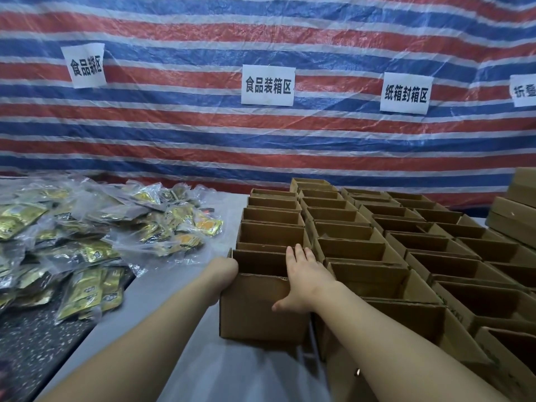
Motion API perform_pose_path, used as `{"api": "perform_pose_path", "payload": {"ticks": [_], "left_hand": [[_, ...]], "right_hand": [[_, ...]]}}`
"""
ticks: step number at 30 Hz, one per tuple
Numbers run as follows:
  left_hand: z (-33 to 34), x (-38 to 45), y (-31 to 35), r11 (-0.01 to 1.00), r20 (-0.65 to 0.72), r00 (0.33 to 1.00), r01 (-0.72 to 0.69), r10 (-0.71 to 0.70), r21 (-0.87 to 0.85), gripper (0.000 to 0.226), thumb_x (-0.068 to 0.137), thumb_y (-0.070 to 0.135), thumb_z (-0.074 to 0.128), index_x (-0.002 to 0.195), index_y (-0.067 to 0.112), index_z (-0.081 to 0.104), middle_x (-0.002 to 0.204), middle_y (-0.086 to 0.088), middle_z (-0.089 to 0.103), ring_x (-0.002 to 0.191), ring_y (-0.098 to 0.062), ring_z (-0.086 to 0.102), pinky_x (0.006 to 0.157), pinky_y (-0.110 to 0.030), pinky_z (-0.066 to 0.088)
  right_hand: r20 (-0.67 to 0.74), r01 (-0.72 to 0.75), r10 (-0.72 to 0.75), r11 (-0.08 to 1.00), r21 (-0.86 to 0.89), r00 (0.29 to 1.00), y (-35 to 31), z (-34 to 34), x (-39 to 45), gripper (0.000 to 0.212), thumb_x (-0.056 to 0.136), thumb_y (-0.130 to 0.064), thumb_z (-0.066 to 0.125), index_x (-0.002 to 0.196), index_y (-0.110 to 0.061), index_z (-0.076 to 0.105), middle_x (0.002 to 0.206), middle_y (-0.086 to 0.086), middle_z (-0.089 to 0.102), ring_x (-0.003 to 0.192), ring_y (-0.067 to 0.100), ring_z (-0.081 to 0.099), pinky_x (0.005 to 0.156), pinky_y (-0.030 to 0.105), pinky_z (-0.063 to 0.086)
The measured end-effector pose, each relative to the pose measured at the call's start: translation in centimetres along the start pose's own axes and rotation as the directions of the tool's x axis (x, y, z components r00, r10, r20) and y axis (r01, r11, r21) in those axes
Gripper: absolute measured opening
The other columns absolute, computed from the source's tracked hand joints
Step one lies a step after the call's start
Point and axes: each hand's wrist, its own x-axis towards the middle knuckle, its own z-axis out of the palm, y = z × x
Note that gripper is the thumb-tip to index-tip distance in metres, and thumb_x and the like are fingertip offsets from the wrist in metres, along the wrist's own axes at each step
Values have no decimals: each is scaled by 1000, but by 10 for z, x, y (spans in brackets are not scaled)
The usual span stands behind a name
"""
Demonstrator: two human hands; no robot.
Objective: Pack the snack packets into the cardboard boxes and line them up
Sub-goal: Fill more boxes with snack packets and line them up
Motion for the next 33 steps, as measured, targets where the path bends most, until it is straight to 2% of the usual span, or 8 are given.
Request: {"api": "perform_pose_path", "payload": {"ticks": [2, 9, 17, 22, 25, 28, 30, 33], "left_hand": [[4, 13, 6, 999, -14, 999, -33, 34, 23, 27, 101, 15, 34, 116, 2, 53, 107, -18, 62, 102, -31, 62, 88, -39, 54], [8, 51, 16, 995, -23, 996, -82, 83, 56, 30, 97, 12, 34, 113, 2, 57, 109, -22, 63, 102, -36, 63, 94, -49, 54], [13, 73, 28, 995, -47, 995, -88, 90, 52, 29, 98, 12, 33, 110, 1, 56, 104, -21, 61, 96, -33, 61, 76, -35, 49], [13, 80, 33, 994, -43, 994, -95, 97, 45, 29, 99, 12, 33, 114, 2, 56, 109, -21, 62, 104, -34, 62, 93, -42, 53], [13, 82, 34, 994, -32, 995, -89, 91, 56, 33, 100, 13, 33, 121, 1, 56, 112, -22, 62, 105, -34, 61, 96, -45, 52], [12, 78, 34, 982, -34, 990, -127, 133, 142, 52, 103, 35, 40, 144, 3, 41, 137, -21, 53, 124, -36, 53, 104, -47, 47], [9, 73, 34, 920, -147, 946, -232, 289, 316, 74, 98, 56, 43, 152, 7, 29, 152, -18, 40, 137, -36, 42, 109, -48, 41], [7, 54, 41, 764, -251, 780, -399, 574, 507, 71, 97, 60, 38, 149, 11, 37, 150, -13, 45, 136, -31, 44, 107, -48, 42]], "right_hand": [[14, -12, 12, 1000, -3, 1000, 3, -1, 14, 135, 74, -67, 77, 159, -15, -14, 168, 12, -13, 155, 32, -8, 124, 47, 13], [21, -20, 20, 1000, -12, 1000, 14, 3, 57, 136, 72, -68, 77, 159, -16, -13, 168, 13, -13, 155, 33, -10, 124, 48, 10], [56, -29, 32, 999, -44, 998, 17, -2, 85, 133, 74, -67, 77, 160, -16, -11, 168, 13, -11, 155, 32, -8, 123, 49, 13], [60, -37, 40, 998, -53, 997, 17, -5, 92, 132, 74, -67, 76, 160, -17, -10, 168, 13, -10, 155, 33, -7, 123, 50, 16], [64, -43, 47, 997, -57, 997, 18, -7, 90, 132, 74, -67, 76, 160, -17, -10, 169, 13, -9, 155, 33, -7, 123, 50, 16], [60, -38, 44, 994, -100, 997, 18, -9, 86, 132, 73, -71, 74, 160, -16, -9, 169, 13, -7, 155, 33, -5, 123, 53, 10], [26, -21, 24, 990, -139, 999, 20, -13, 81, 133, 71, -77, 70, 160, -14, -7, 169, 14, -4, 155, 34, -4, 122, 56, 2], [-145, 5, -15, 998, -69, 989, 23, -24, 67, 121, 78, -77, 62, 161, -12, 3, 168, 13, 10, 155, 32, 9, 123, 52, 7]]}}
